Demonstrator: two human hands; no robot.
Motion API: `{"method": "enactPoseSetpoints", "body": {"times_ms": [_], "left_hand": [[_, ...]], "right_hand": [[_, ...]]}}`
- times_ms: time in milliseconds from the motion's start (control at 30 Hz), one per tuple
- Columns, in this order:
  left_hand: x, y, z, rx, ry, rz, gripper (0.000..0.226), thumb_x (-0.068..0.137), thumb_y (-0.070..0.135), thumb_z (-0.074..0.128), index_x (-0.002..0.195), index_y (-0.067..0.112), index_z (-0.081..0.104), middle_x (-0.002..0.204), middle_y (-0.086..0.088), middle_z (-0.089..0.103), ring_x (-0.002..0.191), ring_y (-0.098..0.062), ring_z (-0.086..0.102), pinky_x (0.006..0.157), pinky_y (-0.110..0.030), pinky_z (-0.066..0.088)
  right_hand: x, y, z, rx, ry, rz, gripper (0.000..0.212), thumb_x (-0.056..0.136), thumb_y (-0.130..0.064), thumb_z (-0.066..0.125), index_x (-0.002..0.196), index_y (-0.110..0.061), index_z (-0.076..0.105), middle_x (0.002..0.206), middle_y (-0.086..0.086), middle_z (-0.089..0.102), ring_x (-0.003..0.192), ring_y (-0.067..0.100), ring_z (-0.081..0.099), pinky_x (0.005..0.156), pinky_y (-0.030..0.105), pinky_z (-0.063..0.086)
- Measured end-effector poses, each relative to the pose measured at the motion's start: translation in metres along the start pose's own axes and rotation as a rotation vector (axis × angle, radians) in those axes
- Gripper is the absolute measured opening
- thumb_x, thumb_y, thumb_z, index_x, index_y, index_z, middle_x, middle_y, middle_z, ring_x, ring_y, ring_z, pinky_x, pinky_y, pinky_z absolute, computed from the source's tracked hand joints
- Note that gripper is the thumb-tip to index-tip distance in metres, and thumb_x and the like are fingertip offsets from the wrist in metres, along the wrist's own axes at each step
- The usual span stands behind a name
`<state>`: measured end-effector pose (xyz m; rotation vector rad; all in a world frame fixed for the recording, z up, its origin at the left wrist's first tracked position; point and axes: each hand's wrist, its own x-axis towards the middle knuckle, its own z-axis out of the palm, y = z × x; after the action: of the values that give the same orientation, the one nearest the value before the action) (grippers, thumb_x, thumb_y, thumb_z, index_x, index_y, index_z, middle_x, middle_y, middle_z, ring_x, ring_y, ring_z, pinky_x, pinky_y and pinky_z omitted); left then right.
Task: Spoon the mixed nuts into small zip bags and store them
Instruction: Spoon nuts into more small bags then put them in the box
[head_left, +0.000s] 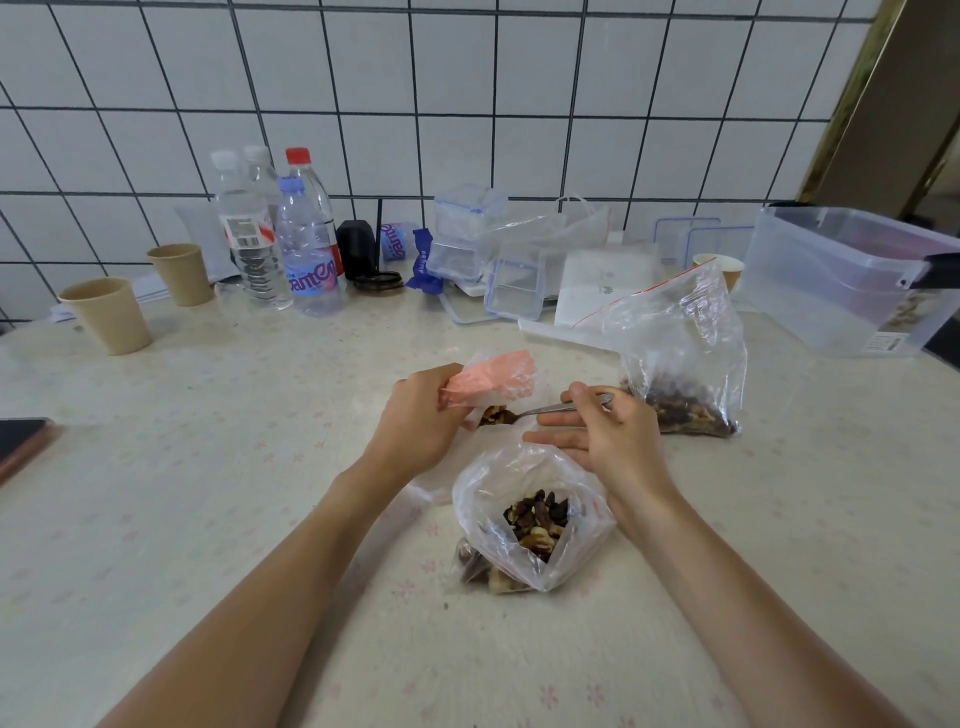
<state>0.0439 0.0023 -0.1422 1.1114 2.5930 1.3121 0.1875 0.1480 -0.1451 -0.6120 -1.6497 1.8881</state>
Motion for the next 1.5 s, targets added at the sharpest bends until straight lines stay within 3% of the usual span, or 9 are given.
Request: {"method": "enactPoseSetpoints", "body": {"times_ms": [333, 500, 633, 767, 933, 1200, 1367, 1433, 1500], "left_hand": [[0.007, -0.005, -0.011, -0.074, -0.005, -0.097, 0.010, 0.092, 0.015, 0.070, 0.088, 0.005, 0.071, 0.078, -0.010, 0.075, 0.075, -0.028, 0.073, 0.073, -0.044, 0.057], [0.007, -0.012, -0.013, 0.093, 0.078, -0.071, 0.008, 0.094, 0.020, 0.068, 0.096, 0.012, 0.066, 0.086, -0.004, 0.073, 0.077, -0.024, 0.073, 0.075, -0.048, 0.059], [0.008, -0.010, -0.012, 0.162, 0.093, -0.136, 0.046, 0.091, 0.032, 0.074, 0.132, 0.022, 0.057, 0.118, -0.001, 0.070, 0.095, -0.020, 0.066, 0.079, -0.035, 0.055], [0.013, -0.010, -0.021, 0.017, 0.030, -0.210, 0.090, 0.076, 0.039, 0.090, 0.148, 0.024, 0.038, 0.143, -0.002, 0.056, 0.124, -0.023, 0.055, 0.092, -0.031, 0.042], [0.014, -0.002, -0.033, -0.055, 0.029, -0.138, 0.097, 0.072, 0.039, 0.093, 0.151, 0.026, 0.037, 0.151, 0.004, 0.048, 0.134, -0.017, 0.048, 0.100, -0.030, 0.036], [-0.007, 0.027, -0.039, 0.039, 0.230, 0.067, 0.044, 0.091, 0.038, 0.076, 0.131, 0.031, 0.060, 0.138, 0.011, 0.058, 0.130, -0.011, 0.047, 0.100, -0.025, 0.031], [-0.033, 0.042, -0.044, 0.078, 0.177, 0.132, 0.019, 0.095, 0.043, 0.069, 0.112, 0.034, 0.068, 0.110, 0.022, 0.062, 0.107, -0.003, 0.054, 0.089, -0.024, 0.037], [-0.048, 0.045, -0.046, 0.044, 0.124, 0.114, 0.020, 0.096, 0.051, 0.062, 0.101, 0.034, 0.070, 0.097, 0.023, 0.067, 0.092, 0.003, 0.061, 0.080, -0.022, 0.044], [-0.065, 0.048, -0.047, -0.016, 0.051, 0.062, 0.038, 0.092, 0.066, 0.052, 0.088, 0.033, 0.071, 0.082, 0.017, 0.071, 0.080, 0.001, 0.065, 0.070, -0.022, 0.049]], "right_hand": [[-0.003, -0.007, -0.004, 0.068, -0.027, 0.074, 0.028, 0.108, -0.023, 0.053, 0.108, 0.004, 0.062, 0.090, 0.020, 0.079, 0.079, 0.036, 0.079, 0.058, 0.027, 0.060], [-0.006, -0.010, -0.005, 0.110, -0.024, 0.099, 0.029, 0.108, -0.022, 0.053, 0.109, 0.005, 0.061, 0.090, 0.022, 0.078, 0.081, 0.035, 0.079, 0.060, 0.028, 0.061], [-0.005, -0.012, -0.004, 0.098, -0.011, 0.097, 0.029, 0.108, -0.022, 0.053, 0.110, 0.006, 0.061, 0.089, 0.023, 0.078, 0.079, 0.035, 0.079, 0.058, 0.029, 0.061], [-0.003, -0.017, -0.004, 0.096, 0.023, 0.093, 0.028, 0.108, -0.021, 0.052, 0.108, 0.006, 0.061, 0.088, 0.023, 0.078, 0.078, 0.036, 0.078, 0.060, 0.033, 0.063], [0.000, -0.026, -0.008, 0.102, 0.058, 0.067, 0.026, 0.108, -0.020, 0.052, 0.103, 0.004, 0.061, 0.087, 0.023, 0.078, 0.077, 0.037, 0.078, 0.062, 0.035, 0.065], [-0.001, -0.041, -0.009, 0.100, 0.052, 0.021, 0.026, 0.109, -0.019, 0.050, 0.105, 0.004, 0.059, 0.087, 0.022, 0.078, 0.076, 0.037, 0.078, 0.062, 0.034, 0.064], [-0.015, -0.062, -0.014, 0.098, 0.012, -0.020, 0.027, 0.108, -0.020, 0.051, 0.105, 0.005, 0.061, 0.091, 0.025, 0.077, 0.078, 0.038, 0.078, 0.064, 0.035, 0.064], [-0.028, -0.071, -0.019, 0.080, -0.014, -0.033, 0.029, 0.108, -0.023, 0.052, 0.106, 0.004, 0.061, 0.091, 0.023, 0.078, 0.081, 0.039, 0.078, 0.067, 0.037, 0.065], [-0.043, -0.078, -0.026, 0.068, -0.036, -0.038, 0.030, 0.108, -0.025, 0.053, 0.107, 0.003, 0.062, 0.092, 0.023, 0.078, 0.083, 0.040, 0.078, 0.071, 0.040, 0.065]]}}
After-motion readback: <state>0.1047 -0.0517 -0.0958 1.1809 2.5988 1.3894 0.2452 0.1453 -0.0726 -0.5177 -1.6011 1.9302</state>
